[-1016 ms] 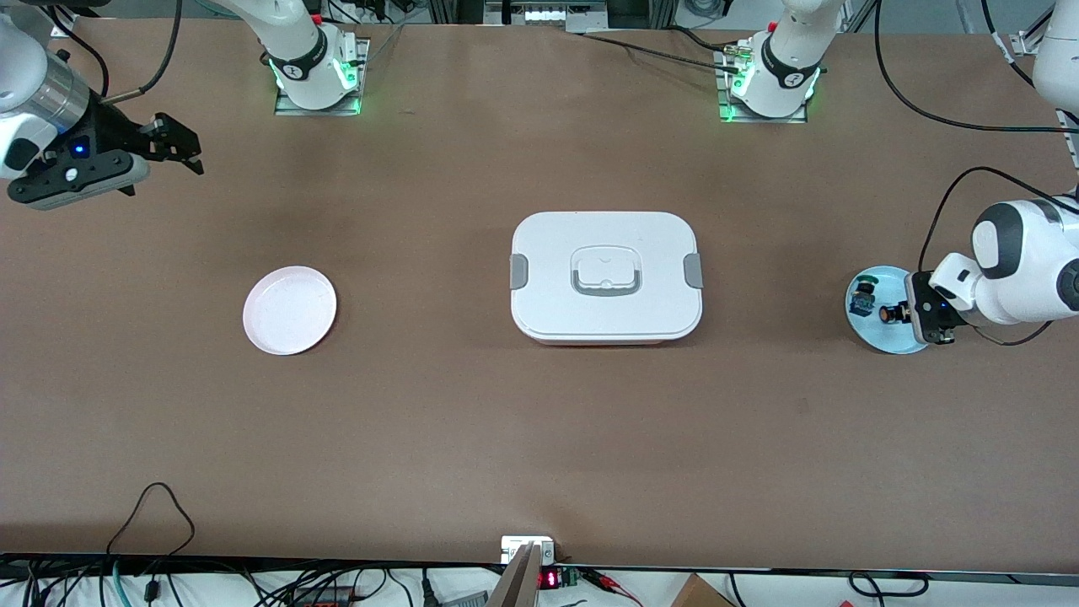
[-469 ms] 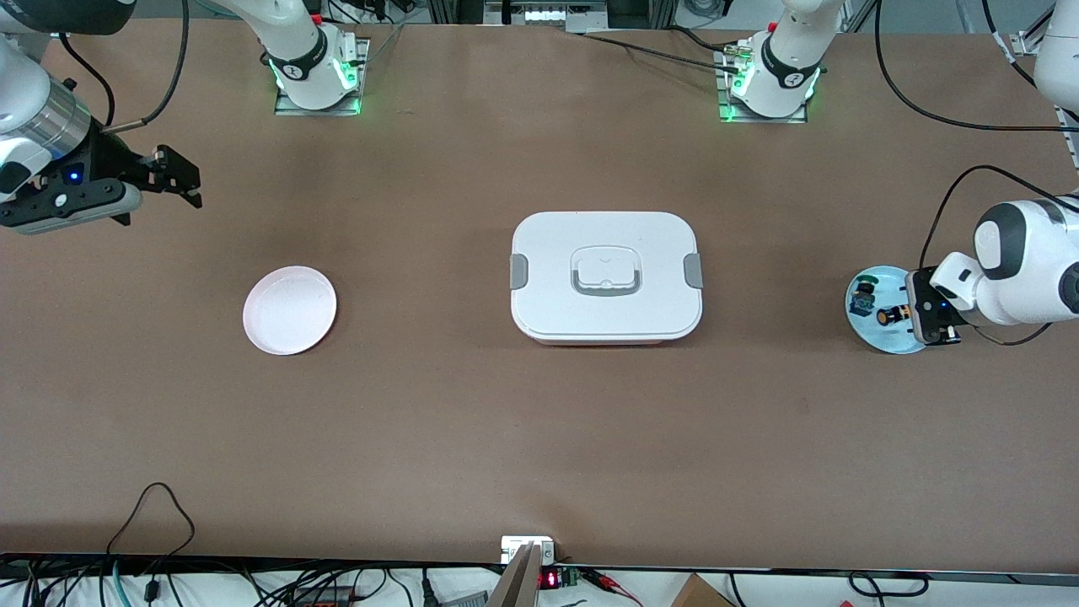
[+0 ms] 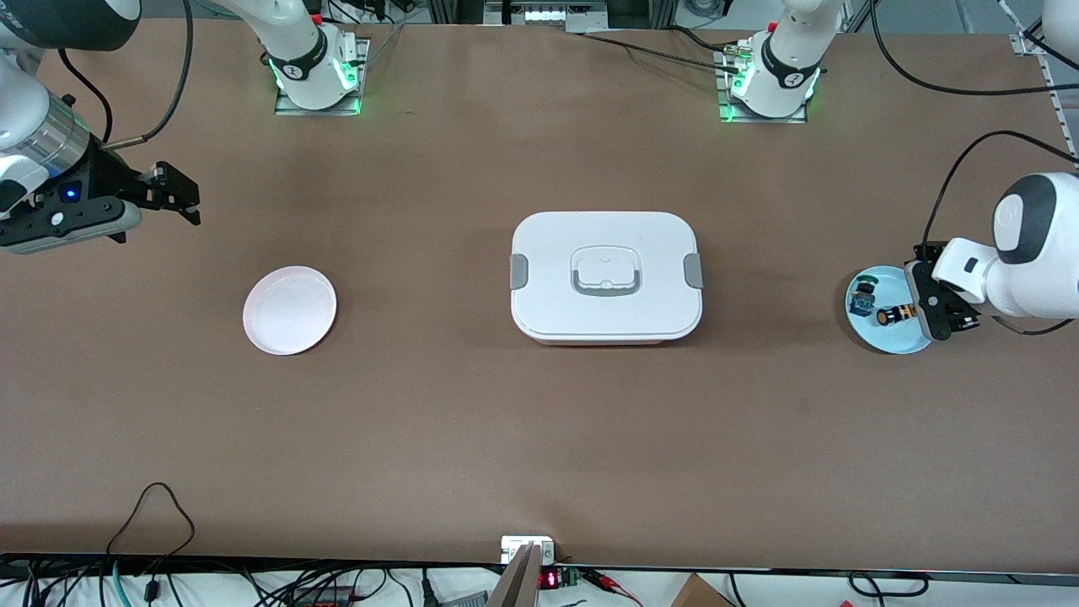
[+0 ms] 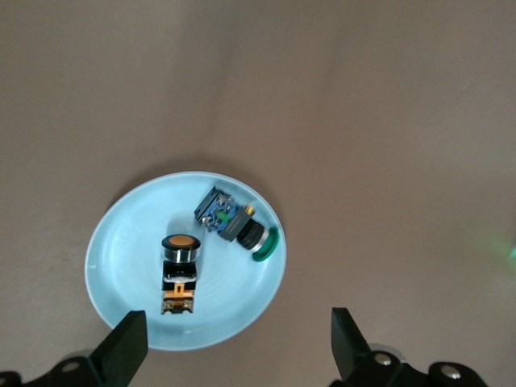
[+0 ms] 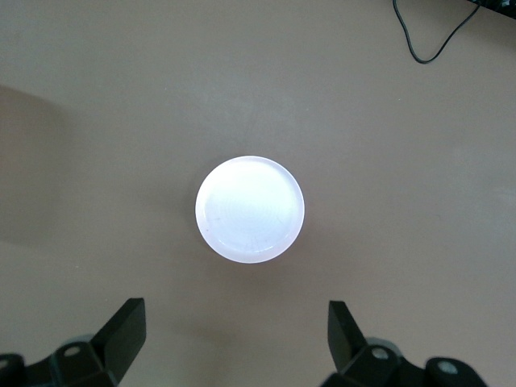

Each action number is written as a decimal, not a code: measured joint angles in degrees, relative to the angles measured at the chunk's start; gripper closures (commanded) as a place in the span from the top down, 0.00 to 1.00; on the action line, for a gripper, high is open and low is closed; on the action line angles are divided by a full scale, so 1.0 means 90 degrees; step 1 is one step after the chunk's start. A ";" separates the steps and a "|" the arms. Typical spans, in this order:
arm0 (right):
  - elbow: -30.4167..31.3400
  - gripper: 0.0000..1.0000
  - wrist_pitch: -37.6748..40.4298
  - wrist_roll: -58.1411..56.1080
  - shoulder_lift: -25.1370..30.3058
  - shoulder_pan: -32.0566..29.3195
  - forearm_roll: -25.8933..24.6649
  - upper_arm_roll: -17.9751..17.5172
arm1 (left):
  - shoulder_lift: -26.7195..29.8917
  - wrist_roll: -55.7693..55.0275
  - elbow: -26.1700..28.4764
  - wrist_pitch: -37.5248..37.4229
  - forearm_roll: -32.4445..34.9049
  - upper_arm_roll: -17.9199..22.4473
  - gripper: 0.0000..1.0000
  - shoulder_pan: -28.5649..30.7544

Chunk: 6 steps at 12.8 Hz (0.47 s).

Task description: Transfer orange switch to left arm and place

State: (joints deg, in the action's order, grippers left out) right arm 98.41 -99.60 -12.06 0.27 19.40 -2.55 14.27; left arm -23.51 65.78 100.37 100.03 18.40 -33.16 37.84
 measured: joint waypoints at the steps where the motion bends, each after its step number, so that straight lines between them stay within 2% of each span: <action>1: 0.0000 1.00 0.0015 0.0005 -0.0003 -0.0040 0.0000 -0.0005 | 0.0055 -0.0595 -0.0300 -0.0444 0.0000 -0.0313 1.00 -0.0009; 3: -0.0002 1.00 0.0059 0.0009 -0.0002 -0.0357 0.0001 -0.0209 | 0.0090 -0.2063 -0.0921 -0.1354 0.0000 -0.0887 1.00 -0.0043; 6: -0.0012 1.00 0.0114 0.0187 0.0005 -0.1525 0.0016 -0.1405 | 0.0104 -0.3877 -0.1810 -0.2482 -0.0022 -0.1582 1.00 -0.0068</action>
State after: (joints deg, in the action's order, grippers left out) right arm 98.30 -98.57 -10.38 0.32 5.67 -2.40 1.62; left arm -22.57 30.89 84.08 77.70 18.21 -47.40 37.23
